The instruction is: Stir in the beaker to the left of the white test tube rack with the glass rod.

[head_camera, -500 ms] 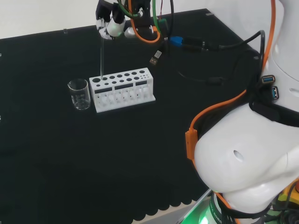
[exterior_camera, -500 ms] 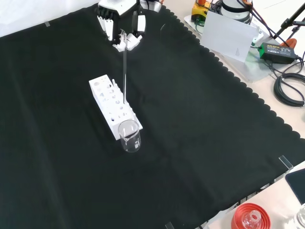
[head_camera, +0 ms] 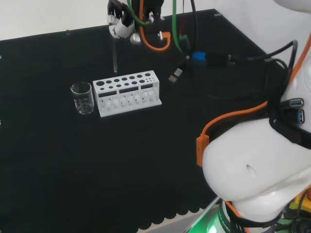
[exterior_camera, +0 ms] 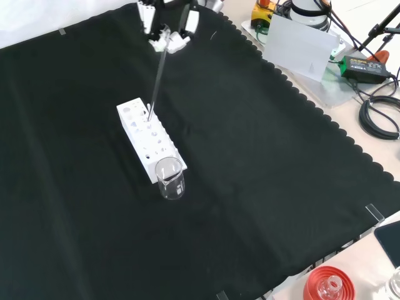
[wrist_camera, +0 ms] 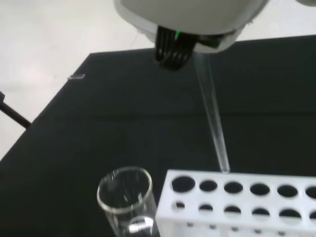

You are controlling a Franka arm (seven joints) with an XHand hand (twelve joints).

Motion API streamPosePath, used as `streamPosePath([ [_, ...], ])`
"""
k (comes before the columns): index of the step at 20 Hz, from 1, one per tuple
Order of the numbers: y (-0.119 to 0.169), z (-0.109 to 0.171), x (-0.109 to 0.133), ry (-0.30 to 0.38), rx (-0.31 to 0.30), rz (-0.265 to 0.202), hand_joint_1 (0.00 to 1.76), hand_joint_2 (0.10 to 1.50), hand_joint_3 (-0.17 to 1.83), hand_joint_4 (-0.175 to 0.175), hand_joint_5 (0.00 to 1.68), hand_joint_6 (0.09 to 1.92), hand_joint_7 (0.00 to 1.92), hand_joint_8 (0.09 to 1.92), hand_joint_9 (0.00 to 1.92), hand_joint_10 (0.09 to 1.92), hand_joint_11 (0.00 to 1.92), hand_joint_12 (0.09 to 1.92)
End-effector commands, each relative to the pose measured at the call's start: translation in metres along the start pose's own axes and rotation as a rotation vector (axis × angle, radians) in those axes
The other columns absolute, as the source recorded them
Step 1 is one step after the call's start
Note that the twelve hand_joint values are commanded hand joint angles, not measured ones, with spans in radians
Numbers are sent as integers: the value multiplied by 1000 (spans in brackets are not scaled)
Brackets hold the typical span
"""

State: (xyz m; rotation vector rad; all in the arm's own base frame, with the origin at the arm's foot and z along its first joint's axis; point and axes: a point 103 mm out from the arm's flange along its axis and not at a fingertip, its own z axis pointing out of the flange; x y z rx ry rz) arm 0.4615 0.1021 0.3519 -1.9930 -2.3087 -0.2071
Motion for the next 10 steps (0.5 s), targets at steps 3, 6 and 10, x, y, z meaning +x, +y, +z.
streamPosePath([
  [3, 31, 9, 4, 27, 169, -162, 1323, 600, 818, -175, 1101, 824, 1347, 833, 1676, 612, 1598, 727],
  [6, 31, 9, 4, 24, 170, -165, 1323, 600, 818, -175, 1101, 824, 1347, 833, 1676, 611, 1598, 727],
  [10, 30, 7, 6, 17, 166, -177, 1323, 600, 818, -175, 1101, 824, 1347, 832, 1676, 610, 1598, 727],
])
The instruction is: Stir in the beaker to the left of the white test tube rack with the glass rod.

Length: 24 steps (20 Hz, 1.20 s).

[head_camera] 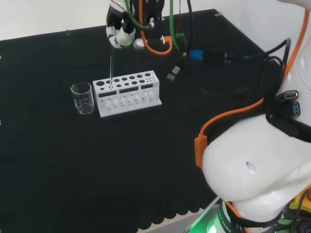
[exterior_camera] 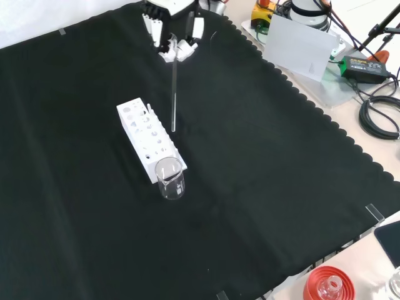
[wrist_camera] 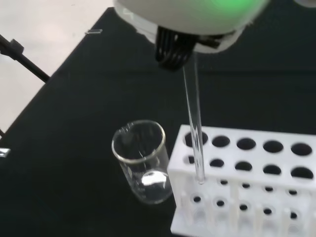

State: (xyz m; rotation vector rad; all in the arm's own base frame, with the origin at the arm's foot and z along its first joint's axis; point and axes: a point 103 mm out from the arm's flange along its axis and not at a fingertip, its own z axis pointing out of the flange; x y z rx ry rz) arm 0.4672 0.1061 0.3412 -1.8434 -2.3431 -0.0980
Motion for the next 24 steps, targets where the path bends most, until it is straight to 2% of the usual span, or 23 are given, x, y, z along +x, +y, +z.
streamPosePath([
  [1, 24, -7, 3, 2, 57, -96, 1323, 600, 818, -175, 1101, 823, 1347, 832, 1676, 610, 1598, 727],
  [15, 24, -23, 18, 0, 46, -122, 1323, 600, 817, -175, 1102, 822, 1348, 830, 1678, 606, 1599, 728],
  [24, 29, -27, 32, -1, 44, -162, 1323, 599, 817, -175, 1103, 820, 1349, 828, 1679, 604, 1601, 728],
])
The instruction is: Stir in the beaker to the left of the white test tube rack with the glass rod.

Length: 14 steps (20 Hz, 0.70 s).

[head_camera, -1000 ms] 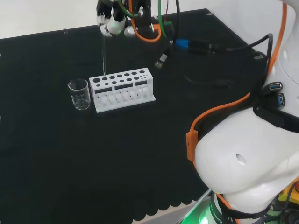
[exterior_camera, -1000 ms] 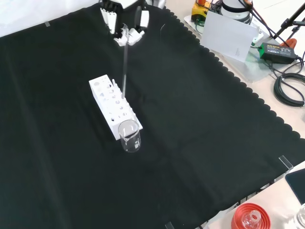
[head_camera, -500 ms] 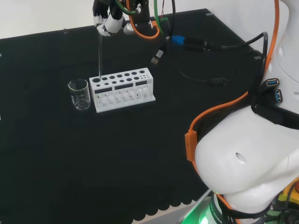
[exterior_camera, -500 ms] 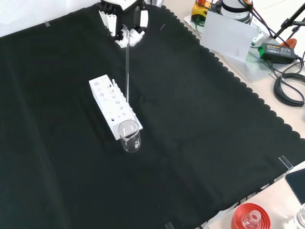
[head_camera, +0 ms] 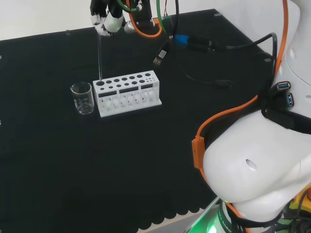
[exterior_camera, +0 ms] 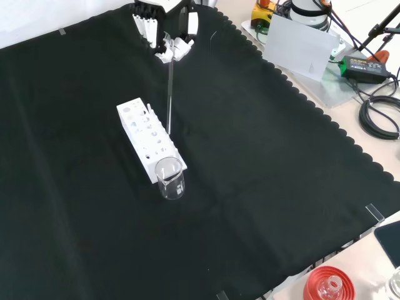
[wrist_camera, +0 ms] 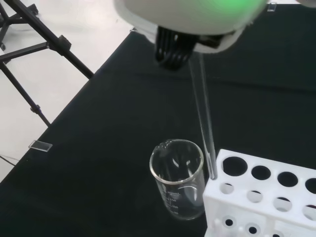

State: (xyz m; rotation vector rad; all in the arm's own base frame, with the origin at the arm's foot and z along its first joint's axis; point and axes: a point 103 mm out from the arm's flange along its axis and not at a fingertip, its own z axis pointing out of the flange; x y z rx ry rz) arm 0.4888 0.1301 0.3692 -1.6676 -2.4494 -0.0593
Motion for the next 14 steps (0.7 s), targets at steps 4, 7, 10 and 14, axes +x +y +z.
streamPosePath([
  [4, 9, -1, 13, 6, 1, -46, 1323, 598, 818, -175, 1104, 820, 1350, 827, 1679, 603, 1601, 728],
  [7, 13, 1, 16, 7, 4, -56, 1323, 597, 819, -175, 1105, 819, 1351, 826, 1680, 603, 1601, 728],
  [10, 16, 3, 18, 4, 12, -63, 1324, 597, 820, -175, 1105, 819, 1351, 825, 1680, 602, 1602, 728],
  [14, 17, 5, 18, -6, 35, -70, 1324, 597, 820, -175, 1106, 817, 1352, 824, 1681, 600, 1602, 728],
])
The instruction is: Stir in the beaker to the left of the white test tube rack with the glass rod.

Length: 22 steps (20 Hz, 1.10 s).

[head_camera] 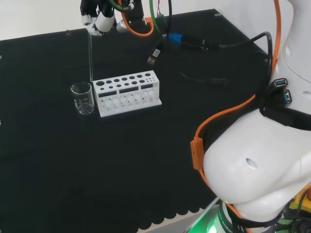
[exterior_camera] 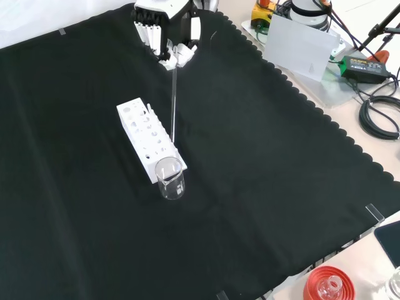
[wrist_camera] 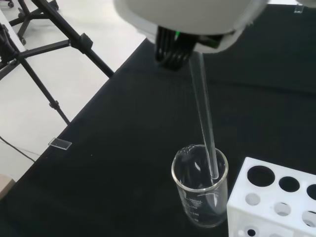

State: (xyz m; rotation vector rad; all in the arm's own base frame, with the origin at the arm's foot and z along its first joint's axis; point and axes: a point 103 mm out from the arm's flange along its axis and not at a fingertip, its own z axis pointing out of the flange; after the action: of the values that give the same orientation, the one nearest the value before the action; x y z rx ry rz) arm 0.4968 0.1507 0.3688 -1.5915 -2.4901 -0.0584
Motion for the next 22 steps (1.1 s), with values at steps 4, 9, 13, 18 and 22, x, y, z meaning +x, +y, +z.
streamPosePath([
  [4, 19, 10, 10, 5, 24, -35, 1323, 597, 819, -175, 1106, 817, 1352, 823, 1682, 599, 1602, 728],
  [9, 35, 20, 18, 8, 41, -51, 1324, 597, 818, -175, 1106, 816, 1352, 823, 1683, 598, 1602, 727],
  [13, 44, 22, 22, 8, 48, -66, 1324, 598, 817, -175, 1106, 815, 1353, 822, 1683, 596, 1603, 727],
  [18, 56, 28, 20, 19, 62, -76, 1324, 598, 816, -175, 1107, 813, 1353, 821, 1684, 595, 1603, 727],
  [22, 64, 32, 13, 30, 72, -82, 1324, 598, 816, -175, 1107, 813, 1353, 821, 1685, 594, 1603, 727],
])
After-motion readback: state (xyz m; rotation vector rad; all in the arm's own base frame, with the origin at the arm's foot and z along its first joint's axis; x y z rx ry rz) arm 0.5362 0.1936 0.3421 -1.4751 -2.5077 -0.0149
